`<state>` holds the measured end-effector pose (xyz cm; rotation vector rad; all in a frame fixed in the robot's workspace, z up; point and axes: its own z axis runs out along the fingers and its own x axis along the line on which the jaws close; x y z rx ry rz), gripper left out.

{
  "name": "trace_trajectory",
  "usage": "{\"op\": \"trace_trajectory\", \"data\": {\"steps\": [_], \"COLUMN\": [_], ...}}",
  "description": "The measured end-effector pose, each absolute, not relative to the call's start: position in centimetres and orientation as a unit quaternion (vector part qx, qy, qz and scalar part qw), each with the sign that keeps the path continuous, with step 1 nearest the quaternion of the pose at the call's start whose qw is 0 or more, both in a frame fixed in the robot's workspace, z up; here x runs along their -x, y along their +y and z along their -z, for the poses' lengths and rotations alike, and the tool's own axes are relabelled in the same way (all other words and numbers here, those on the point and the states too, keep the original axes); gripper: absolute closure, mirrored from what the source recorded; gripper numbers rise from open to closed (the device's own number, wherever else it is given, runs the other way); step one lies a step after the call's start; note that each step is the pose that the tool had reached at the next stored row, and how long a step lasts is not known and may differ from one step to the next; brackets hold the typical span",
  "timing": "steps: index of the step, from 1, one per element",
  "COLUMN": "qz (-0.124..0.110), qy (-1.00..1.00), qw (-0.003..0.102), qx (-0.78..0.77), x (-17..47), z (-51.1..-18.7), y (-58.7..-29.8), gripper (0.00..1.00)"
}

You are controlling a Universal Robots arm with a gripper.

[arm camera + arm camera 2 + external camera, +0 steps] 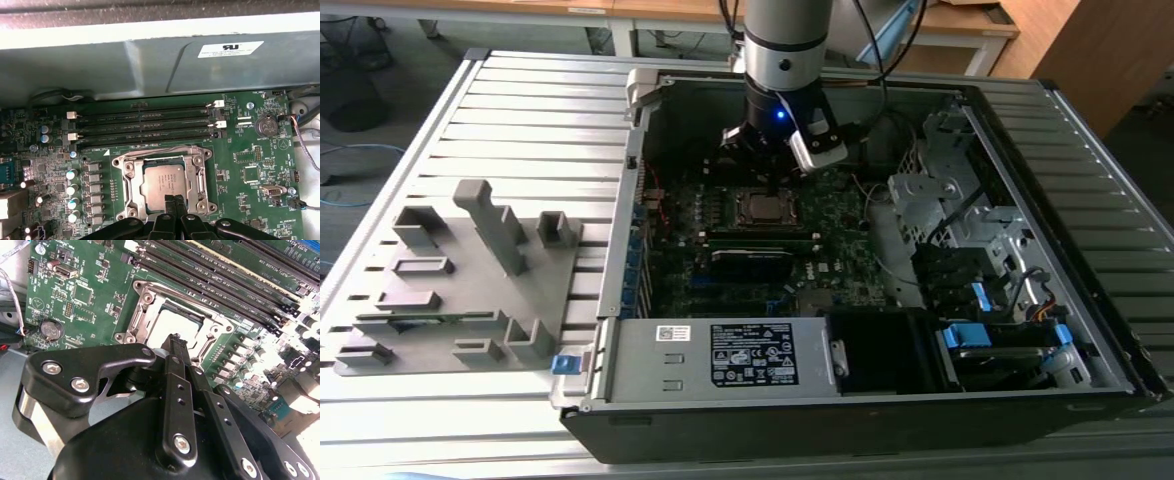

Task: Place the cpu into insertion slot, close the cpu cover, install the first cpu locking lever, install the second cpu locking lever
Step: 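Install the second cpu locking lever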

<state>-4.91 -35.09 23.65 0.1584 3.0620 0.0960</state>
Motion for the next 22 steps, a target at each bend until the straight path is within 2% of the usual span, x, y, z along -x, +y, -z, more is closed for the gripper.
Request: {"op": "trace_trajectory", "data": {"steps": [20, 22], "qz": [-0.031, -0.031], "qy": [0.997, 0.997], "qw": [0.037, 0.037], "qx": [-0.052, -0.052], "x": [4.9, 4.9], "z": [-24.0, -24.8], "y": [-35.1, -35.1], "gripper": [0.89, 0.89]}}
